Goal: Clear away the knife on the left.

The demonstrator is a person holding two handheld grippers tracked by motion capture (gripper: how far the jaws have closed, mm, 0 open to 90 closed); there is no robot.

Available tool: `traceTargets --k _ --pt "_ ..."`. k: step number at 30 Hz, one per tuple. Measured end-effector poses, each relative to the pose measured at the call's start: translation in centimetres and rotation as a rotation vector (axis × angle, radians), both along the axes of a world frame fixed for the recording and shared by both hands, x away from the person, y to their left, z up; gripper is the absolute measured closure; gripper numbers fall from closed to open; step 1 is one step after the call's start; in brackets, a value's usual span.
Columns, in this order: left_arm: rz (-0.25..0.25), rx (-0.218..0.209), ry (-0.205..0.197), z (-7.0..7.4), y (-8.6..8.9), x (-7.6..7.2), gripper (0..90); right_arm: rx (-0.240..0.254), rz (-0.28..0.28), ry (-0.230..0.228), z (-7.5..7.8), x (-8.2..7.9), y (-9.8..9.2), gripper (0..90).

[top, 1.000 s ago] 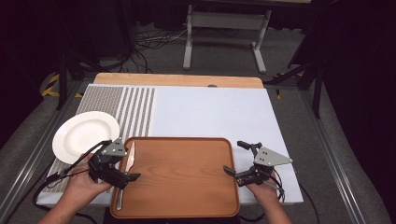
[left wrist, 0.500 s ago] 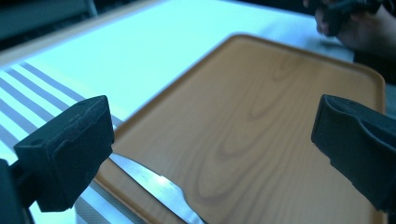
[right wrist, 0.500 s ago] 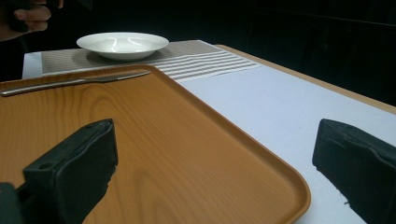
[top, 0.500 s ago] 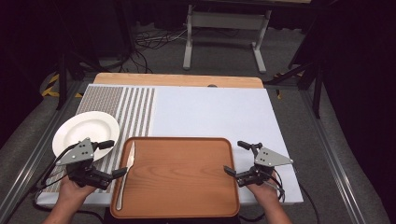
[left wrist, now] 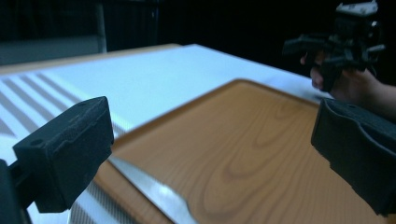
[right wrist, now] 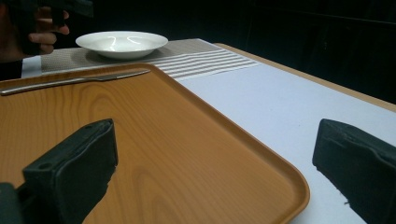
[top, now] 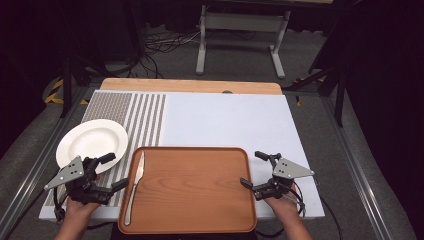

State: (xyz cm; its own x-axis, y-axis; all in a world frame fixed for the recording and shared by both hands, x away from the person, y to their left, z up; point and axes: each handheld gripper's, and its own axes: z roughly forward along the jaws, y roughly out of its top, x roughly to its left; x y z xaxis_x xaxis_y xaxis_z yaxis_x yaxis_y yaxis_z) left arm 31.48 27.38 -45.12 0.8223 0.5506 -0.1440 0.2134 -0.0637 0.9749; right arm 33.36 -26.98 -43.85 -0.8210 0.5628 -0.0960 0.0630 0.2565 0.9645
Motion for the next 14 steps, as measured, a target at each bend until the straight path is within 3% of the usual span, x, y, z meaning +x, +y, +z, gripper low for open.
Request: traceTargets --k 9,12,14 --pt "0.005 0.049 -0.010 -1.0 -0.3 -0.3 0.1 0.004 -0.008 0.006 0.0 -0.1 -0.1 0.6" --pt "0.007 0.033 -0.005 -1.2 -0.3 -0.4 0.2 0.010 -0.007 0.003 0.0 -0.1 -0.2 0.6" --pt "0.017 0.055 -0.019 -1.1 -0.3 -0.5 0.2 0.008 -0.009 0.002 0.0 -0.1 -0.3 0.6"
